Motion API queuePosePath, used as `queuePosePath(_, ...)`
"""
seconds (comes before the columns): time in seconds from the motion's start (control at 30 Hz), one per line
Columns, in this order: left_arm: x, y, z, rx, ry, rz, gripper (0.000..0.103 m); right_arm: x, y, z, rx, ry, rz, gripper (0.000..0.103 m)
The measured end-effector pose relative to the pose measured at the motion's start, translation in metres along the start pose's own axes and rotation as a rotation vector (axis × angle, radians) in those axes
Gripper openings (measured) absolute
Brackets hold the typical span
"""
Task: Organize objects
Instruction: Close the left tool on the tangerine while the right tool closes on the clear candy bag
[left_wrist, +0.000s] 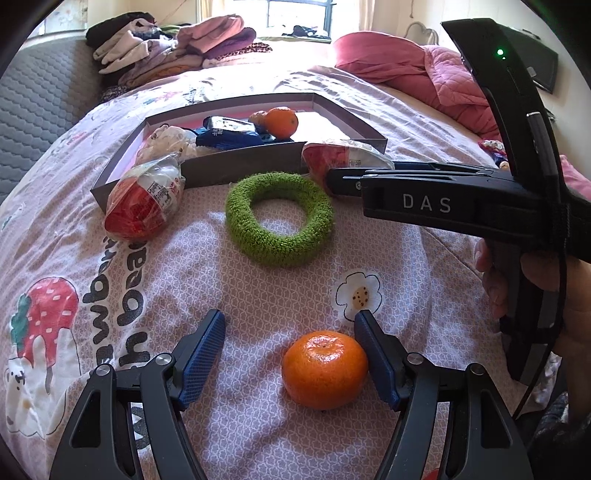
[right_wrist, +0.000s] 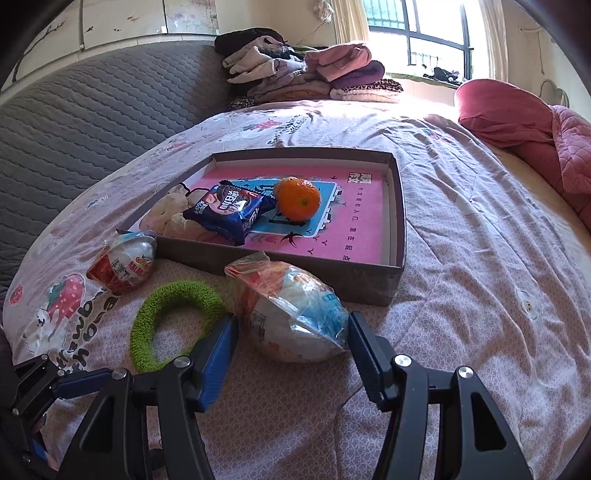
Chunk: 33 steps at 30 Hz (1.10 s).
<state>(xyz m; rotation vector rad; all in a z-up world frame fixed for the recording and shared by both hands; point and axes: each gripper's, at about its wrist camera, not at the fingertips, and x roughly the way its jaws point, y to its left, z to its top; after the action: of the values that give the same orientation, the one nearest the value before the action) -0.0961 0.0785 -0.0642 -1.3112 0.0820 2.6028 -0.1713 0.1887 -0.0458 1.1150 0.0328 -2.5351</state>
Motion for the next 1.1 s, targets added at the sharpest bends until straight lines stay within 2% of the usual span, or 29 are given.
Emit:
queuePosePath(0.2, -0.002, -0.001, 0.0, 0.004, -0.007, -0.032, 0.052, -0.005, -0.007, 0.0, 0.049, -0.009, 0.036, 0.059)
queuePosePath(0.27, -0.003, -0.002, 0.0, 0.004, -0.008, -0.05, 0.039, -0.007, -0.009, 0.0, 0.069, -0.014, 0.048, 0.059)
queuePosePath(0.3, -0.004, -0.003, -0.001, 0.007, -0.009, -0.054, 0.037, -0.009, -0.009, 0.0, 0.076, -0.017, 0.053, 0.059)
queuePosePath(1.1, -0.026, 0.005, 0.007, 0.0, -0.064, 0.005, 0.037, -0.034, -0.003, 0.004, 0.096, -0.079, 0.086, 0.059)
